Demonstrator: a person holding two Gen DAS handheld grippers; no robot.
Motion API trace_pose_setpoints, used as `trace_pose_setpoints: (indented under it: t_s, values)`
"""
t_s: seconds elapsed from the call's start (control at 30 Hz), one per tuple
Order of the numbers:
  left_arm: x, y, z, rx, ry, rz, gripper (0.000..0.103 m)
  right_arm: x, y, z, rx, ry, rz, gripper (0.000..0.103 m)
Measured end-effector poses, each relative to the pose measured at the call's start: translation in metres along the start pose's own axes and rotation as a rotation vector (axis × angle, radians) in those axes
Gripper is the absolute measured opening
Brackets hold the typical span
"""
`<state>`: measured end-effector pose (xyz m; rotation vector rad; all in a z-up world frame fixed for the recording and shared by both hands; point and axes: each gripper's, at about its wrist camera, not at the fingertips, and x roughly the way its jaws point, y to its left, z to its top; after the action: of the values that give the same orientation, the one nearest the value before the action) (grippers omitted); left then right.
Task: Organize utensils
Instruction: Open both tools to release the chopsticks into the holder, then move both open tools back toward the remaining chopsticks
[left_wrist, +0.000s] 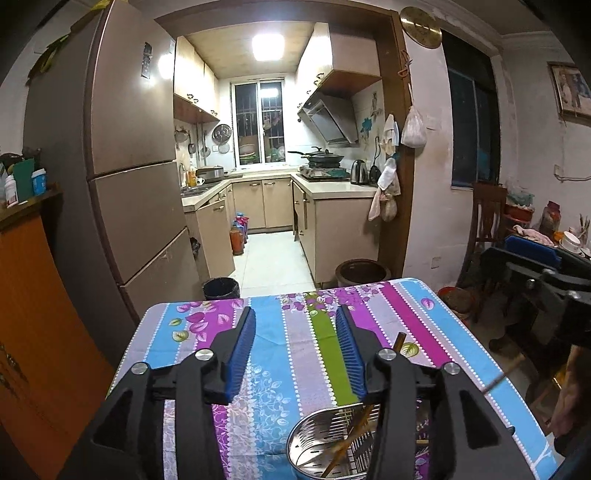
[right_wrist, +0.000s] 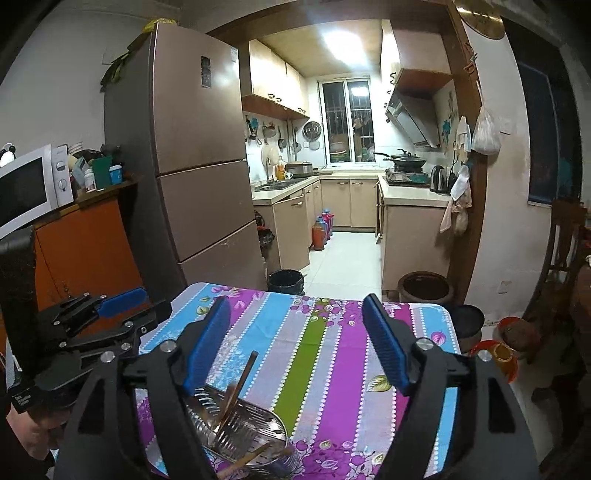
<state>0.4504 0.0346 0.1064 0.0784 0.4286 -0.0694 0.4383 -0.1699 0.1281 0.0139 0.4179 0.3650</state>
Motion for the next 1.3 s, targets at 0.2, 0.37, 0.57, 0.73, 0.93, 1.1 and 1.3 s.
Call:
trace_pose_setpoints:
  t_s: [0.2, 0.37, 0.57, 0.73, 0.93, 1.1, 1.3]
  values:
    - [-0.004, 0.000, -0.001, -0.005, -0.009, 0.003, 0.055, -0.005, -0.003, -0.005, -0.002, -0.003, 0.003, 0.078]
    - [-0.017, 0.003, -0.006, -0.018, -0.027, 0.002, 0.059, -0.017, -0.006, -0.009, 0.004, -0.025, -0.006, 0.082]
    - [-0.046, 0.000, -0.021, -0.008, -0.065, 0.009, 0.063, -0.045, -0.001, -0.015, -0.014, -0.067, -0.018, 0.085]
    - [-0.078, -0.003, -0.034, -0.011, -0.106, 0.016, 0.063, -0.075, 0.012, -0.023, -0.036, -0.113, -0.022, 0.086]
    - [-0.143, -0.012, -0.053, 0.002, -0.216, 0.020, 0.066, -0.126, 0.039, -0.042, -0.074, -0.192, 0.001, 0.087]
    - [-0.212, -0.016, -0.084, 0.009, -0.319, 0.002, 0.070, -0.176, 0.062, -0.066, -0.086, -0.257, 0.037, 0.087]
    - [-0.271, -0.018, -0.129, 0.005, -0.369, -0.023, 0.072, -0.229, 0.084, -0.113, -0.101, -0.303, 0.063, 0.087]
